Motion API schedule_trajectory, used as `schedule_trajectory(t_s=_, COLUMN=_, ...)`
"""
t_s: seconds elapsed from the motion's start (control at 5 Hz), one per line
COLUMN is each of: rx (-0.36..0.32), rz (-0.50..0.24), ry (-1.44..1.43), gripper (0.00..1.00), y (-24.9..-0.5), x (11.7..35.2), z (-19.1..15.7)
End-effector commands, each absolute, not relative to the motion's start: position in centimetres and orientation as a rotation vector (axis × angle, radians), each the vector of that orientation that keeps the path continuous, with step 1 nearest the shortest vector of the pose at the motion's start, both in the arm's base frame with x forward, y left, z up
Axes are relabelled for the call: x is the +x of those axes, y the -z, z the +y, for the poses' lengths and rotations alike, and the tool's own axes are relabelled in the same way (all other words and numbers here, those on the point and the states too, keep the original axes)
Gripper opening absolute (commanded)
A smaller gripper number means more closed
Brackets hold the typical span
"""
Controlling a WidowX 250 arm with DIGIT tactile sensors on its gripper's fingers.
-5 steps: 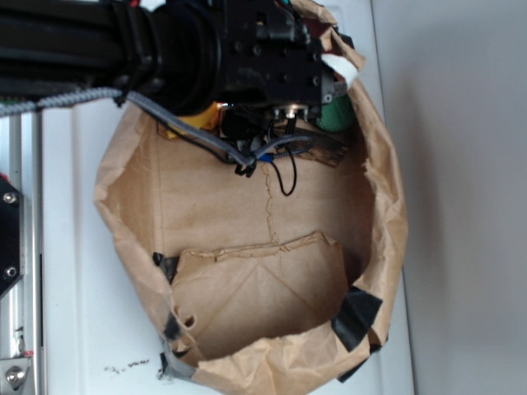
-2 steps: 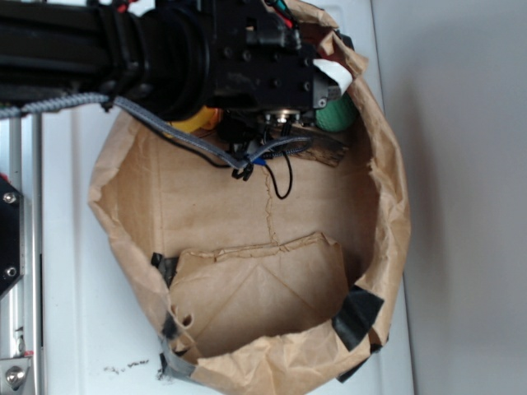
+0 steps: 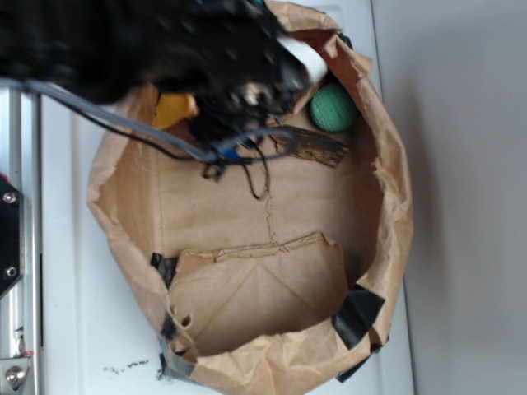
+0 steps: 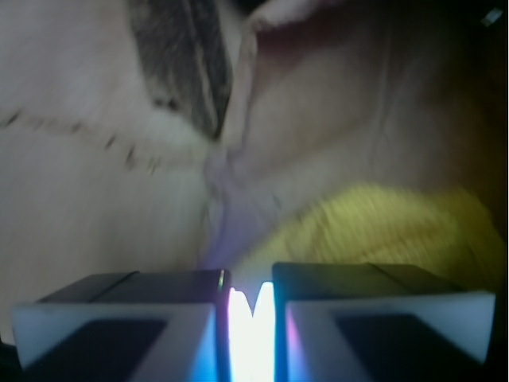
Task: Grab the yellow cloth.
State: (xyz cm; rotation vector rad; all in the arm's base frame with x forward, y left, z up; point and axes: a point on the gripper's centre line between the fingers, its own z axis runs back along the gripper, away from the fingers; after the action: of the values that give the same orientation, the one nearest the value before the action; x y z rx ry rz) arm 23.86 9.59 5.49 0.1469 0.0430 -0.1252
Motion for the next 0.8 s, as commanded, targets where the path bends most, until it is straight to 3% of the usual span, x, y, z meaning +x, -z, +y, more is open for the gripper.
schedule_trajectory(t_s=0.0, rx=0.179, rz=0.021, ry=0.113, gripper=1.00, y=-6.1, x=22.6, z=11.7)
schedule_trajectory(t_s=0.6, rx=0.255, rz=0.037, ry=0.121, gripper=1.00, y=-2.2, x=22.0, z=13.6)
